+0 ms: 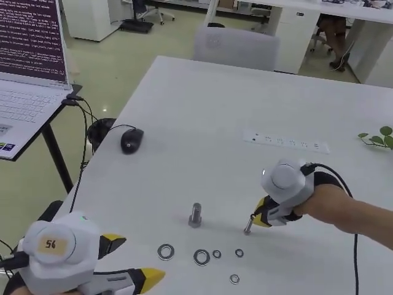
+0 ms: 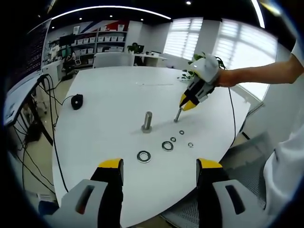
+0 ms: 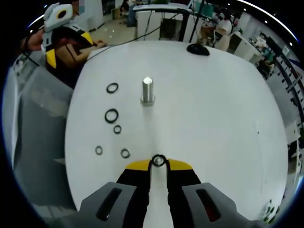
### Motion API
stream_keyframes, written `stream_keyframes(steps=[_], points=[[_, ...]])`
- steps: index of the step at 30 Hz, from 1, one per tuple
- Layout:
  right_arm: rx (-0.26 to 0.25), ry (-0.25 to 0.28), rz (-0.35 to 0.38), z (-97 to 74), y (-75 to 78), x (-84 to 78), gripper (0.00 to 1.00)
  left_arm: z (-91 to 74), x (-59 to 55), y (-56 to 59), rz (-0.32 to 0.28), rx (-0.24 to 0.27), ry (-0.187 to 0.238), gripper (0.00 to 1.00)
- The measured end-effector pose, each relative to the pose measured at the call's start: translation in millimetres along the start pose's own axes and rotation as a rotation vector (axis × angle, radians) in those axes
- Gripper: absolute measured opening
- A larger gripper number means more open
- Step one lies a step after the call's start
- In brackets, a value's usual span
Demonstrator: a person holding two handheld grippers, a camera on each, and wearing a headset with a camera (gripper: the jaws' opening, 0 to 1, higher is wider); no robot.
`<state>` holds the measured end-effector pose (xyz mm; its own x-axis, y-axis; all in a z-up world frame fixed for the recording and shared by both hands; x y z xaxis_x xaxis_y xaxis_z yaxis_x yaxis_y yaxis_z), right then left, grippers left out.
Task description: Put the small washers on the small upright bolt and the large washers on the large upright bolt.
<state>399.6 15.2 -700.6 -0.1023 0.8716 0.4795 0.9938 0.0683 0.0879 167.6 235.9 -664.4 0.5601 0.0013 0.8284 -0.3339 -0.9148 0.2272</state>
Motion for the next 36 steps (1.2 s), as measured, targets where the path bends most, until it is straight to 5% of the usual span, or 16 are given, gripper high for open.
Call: stream_keyframes(steps=[36], points=[[0.013,-0.088,0.042,42.4,0.1,-23.2,0.11,-4.9,-1.3,-3.5,-0.003,0.018,-0.004,0.62]])
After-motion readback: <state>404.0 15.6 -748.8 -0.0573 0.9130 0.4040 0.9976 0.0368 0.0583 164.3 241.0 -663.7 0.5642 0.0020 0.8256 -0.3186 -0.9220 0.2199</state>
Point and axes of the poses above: the centre of the closed fingertips' face, and the gripper's own axes: z roughly forward along the fingers, y roughly to its right, x roughly out of its top, the point moved 7 cm from there along -z, roughly backward along the fingers, and after that the axes turned 5 degrees about y, right-handed, at the moved point
